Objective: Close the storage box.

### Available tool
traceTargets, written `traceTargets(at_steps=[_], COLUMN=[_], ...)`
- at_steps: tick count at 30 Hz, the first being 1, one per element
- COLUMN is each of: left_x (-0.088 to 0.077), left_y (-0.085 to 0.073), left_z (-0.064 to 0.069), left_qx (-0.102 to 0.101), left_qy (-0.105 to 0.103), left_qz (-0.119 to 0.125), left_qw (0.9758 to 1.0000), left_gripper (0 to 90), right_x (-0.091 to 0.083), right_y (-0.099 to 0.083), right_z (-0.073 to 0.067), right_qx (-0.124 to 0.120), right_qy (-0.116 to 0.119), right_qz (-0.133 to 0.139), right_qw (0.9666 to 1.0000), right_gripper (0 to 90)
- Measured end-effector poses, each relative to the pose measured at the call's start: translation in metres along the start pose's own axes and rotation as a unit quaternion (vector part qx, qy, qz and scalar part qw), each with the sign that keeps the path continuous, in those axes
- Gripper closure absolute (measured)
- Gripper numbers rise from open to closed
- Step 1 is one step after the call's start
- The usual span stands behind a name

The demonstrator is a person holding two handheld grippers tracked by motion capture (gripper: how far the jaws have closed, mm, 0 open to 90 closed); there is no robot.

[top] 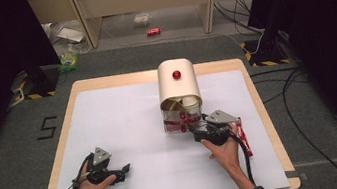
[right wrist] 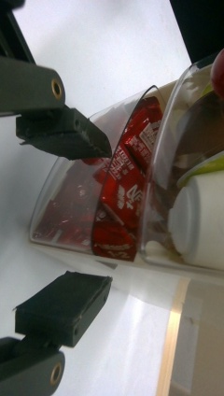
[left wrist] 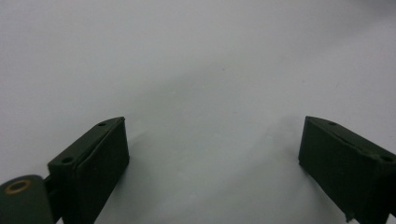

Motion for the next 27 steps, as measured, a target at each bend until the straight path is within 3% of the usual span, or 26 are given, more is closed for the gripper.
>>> traceTargets(at_steps=[9, 27], left_x=[0.0, 0.0], left_y=[0.0, 0.0], left_z=[0.0, 0.0], left_qx=[0.0, 0.0], left_qy=[0.0, 0.0], left_qz=[0.0, 0.0], left_qw=[1.0, 1.0], left_gripper=[7.8, 7.8], right_x=[-0.015, -0.031], right_y=[0.0, 0.001], right_z=[0.001, 0.01], right_qx=[-0.021, -0.01], right_qy=[-0.004, -0.003], right_qz=[-0.014, -0.013], right_qw=[0.9997, 0.9999], right_gripper=[32.6, 32.5])
Point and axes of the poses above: each handheld gripper's, and its own axes: x roughly forward along the jaws, y roughly out of its top, z roughly to its right, the point moved 5 cm from there along x, roughly forward along the jaws, and after that the axes turned 11 degrees about x, right-handed, at the moved point
